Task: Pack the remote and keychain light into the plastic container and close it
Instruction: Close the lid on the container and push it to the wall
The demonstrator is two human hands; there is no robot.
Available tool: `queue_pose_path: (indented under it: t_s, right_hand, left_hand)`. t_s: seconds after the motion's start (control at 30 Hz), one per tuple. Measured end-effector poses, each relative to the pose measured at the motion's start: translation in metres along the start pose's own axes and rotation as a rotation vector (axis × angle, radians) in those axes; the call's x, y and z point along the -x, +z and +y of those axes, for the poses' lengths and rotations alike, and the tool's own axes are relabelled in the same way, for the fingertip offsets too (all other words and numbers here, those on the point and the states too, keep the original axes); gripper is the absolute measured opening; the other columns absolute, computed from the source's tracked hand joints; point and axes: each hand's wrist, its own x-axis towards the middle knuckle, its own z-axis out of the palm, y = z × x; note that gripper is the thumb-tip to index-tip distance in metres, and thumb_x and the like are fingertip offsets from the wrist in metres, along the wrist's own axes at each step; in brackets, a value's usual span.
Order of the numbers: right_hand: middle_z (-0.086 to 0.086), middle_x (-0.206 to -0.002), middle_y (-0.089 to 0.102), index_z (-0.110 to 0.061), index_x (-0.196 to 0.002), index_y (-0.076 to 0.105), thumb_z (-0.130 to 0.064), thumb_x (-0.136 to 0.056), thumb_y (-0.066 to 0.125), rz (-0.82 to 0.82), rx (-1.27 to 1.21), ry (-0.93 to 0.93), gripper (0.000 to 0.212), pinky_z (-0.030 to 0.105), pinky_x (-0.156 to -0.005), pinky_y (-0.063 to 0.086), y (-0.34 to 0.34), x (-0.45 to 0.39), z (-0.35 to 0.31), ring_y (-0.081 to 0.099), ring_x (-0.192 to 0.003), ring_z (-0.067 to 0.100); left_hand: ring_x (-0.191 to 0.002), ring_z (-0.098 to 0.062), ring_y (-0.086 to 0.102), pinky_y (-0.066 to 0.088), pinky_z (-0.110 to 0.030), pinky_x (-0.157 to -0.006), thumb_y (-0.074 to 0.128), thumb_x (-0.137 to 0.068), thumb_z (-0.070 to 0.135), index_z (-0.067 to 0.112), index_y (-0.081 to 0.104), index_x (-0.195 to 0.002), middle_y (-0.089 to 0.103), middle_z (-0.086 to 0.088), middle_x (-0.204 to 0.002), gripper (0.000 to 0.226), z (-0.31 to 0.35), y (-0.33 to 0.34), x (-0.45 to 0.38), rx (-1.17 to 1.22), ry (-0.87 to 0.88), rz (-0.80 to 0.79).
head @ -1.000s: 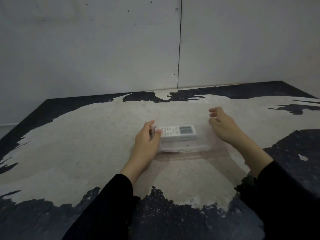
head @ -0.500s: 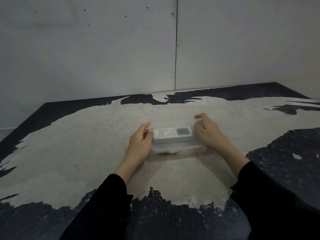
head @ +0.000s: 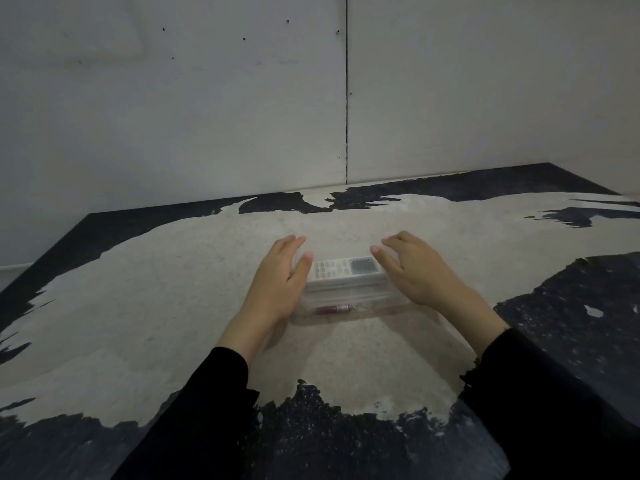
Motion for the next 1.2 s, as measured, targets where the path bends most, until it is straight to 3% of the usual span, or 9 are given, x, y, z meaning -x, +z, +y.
queue_pose_path:
  t_s: [0.23, 0.4, 0.63, 0.73, 0.87, 0.97, 1.07, 1.2]
  right_hand:
    - [0.010, -0.133, 0.052, -0.008, -0.131, 0.049, -0.053, -0.093, 0.029, 0.003, 0.065, 0.006, 0.062, 0.045, -0.102, 0.040, -0.001, -0.001, -0.002, 0.049, -0.119, 0.030]
    - [0.009, -0.135, 0.050, -0.010, -0.131, 0.048, -0.054, -0.092, 0.027, -0.011, 0.106, 0.014, 0.063, 0.046, -0.104, 0.034, 0.001, -0.001, -0.003, 0.047, -0.121, 0.030]
    - [0.011, -0.137, 0.045, -0.008, -0.131, 0.046, -0.060, -0.090, 0.021, -0.058, 0.150, 0.034, 0.071, 0.052, -0.113, 0.017, 0.001, -0.004, -0.007, 0.039, -0.127, 0.030]
    - [0.013, -0.147, 0.037, -0.008, -0.139, 0.038, -0.058, -0.091, 0.021, -0.056, 0.110, -0.036, 0.071, 0.047, -0.118, 0.015, 0.004, -0.005, -0.008, 0.030, -0.138, 0.028]
    - [0.011, -0.157, 0.024, -0.008, -0.145, 0.026, -0.058, -0.092, 0.022, -0.156, 0.026, -0.063, 0.073, 0.038, -0.118, 0.015, 0.008, -0.005, -0.008, 0.017, -0.145, 0.022]
    - [0.013, -0.155, 0.025, -0.006, -0.145, 0.025, -0.060, -0.091, 0.019, -0.126, 0.093, -0.077, 0.076, 0.040, -0.119, 0.015, 0.012, 0.001, -0.001, 0.017, -0.145, 0.025]
    - [0.013, -0.149, 0.034, -0.007, -0.140, 0.031, -0.059, -0.090, 0.020, -0.048, 0.111, -0.097, 0.074, 0.041, -0.117, 0.021, 0.014, 0.005, -0.002, 0.025, -0.141, 0.026]
    - [0.011, -0.149, 0.035, -0.008, -0.140, 0.032, -0.055, -0.093, 0.022, -0.035, 0.109, -0.118, 0.068, 0.043, -0.117, 0.020, 0.017, 0.005, -0.009, 0.025, -0.141, 0.024]
  left_hand:
    - [-0.144, -0.016, 0.022, 0.014, -0.034, -0.118, 0.028, -0.094, 0.047, 0.010, 0.032, -0.143, 0.031, -0.006, -0.154, 0.061, 0.009, 0.019, 0.001, -0.295, 0.047, -0.139]
    - [-0.142, -0.017, 0.027, 0.017, -0.029, -0.114, 0.029, -0.095, 0.045, 0.010, 0.037, -0.141, 0.036, -0.006, -0.152, 0.059, 0.009, 0.021, 0.001, -0.304, 0.042, -0.113]
    - [-0.146, -0.012, 0.011, 0.002, -0.021, -0.112, 0.025, -0.097, 0.041, 0.012, 0.025, -0.146, 0.020, -0.002, -0.158, 0.057, 0.004, 0.022, 0.009, -0.192, 0.020, -0.177]
    - [-0.146, -0.011, 0.007, 0.001, -0.023, -0.113, 0.025, -0.096, 0.044, 0.014, 0.021, -0.147, 0.016, 0.000, -0.159, 0.059, 0.004, 0.021, 0.011, -0.220, 0.017, -0.210]
    - [-0.145, -0.015, 0.015, 0.009, -0.030, -0.116, 0.029, -0.094, 0.049, 0.012, 0.027, -0.145, 0.022, -0.004, -0.157, 0.063, 0.012, 0.013, 0.002, -0.280, -0.005, -0.290]
    - [-0.135, -0.022, 0.035, 0.024, -0.040, -0.113, 0.031, -0.091, 0.053, 0.013, 0.045, -0.137, 0.041, -0.008, -0.146, 0.062, 0.023, 0.009, -0.016, -0.279, -0.051, -0.360]
    - [-0.122, -0.027, 0.047, 0.035, -0.042, -0.105, 0.036, -0.092, 0.044, 0.011, 0.053, -0.128, 0.053, -0.012, -0.130, 0.052, 0.029, 0.011, -0.025, -0.313, -0.050, -0.258]
    - [-0.126, -0.029, 0.044, 0.033, -0.037, -0.107, 0.038, -0.093, 0.033, 0.006, 0.044, -0.135, 0.049, -0.014, -0.136, 0.049, 0.030, 0.023, -0.020, -0.326, -0.056, -0.219]
